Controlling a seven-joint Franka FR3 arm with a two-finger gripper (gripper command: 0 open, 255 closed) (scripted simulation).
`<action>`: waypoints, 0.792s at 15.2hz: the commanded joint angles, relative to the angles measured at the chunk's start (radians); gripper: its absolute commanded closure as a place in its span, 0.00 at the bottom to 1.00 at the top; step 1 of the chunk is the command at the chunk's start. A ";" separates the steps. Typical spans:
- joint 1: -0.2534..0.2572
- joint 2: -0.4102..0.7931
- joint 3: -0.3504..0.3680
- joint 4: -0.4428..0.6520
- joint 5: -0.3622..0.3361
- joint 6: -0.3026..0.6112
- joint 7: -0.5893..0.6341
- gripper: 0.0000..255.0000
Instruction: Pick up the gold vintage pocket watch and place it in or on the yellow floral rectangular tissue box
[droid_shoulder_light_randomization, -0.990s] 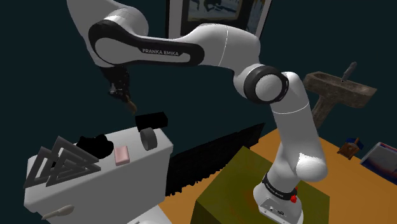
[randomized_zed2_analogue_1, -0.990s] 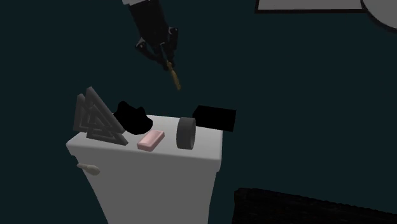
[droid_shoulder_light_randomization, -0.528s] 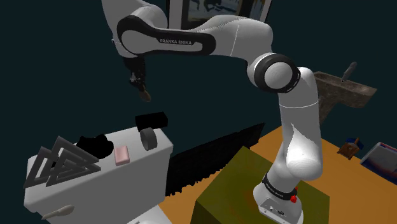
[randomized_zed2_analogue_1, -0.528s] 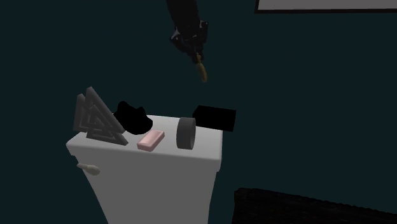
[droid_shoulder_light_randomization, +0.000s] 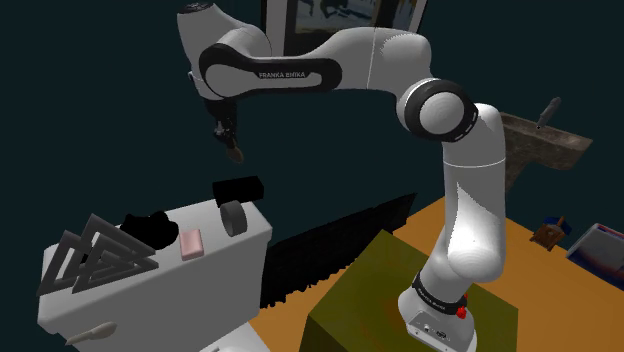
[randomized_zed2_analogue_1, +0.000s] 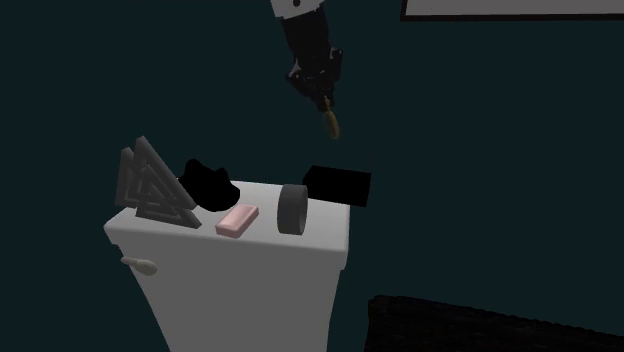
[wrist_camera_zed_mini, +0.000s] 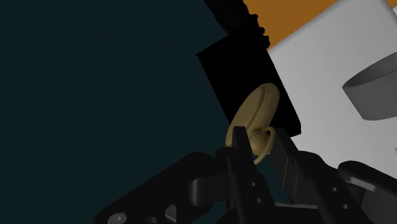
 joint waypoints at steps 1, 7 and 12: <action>-0.005 -0.003 -0.001 -0.030 0.000 0.027 0.007 1.00; -0.016 -0.005 -0.002 -0.112 -0.004 0.102 0.032 1.00; -0.021 0.001 -0.005 -0.169 -0.011 0.162 0.053 1.00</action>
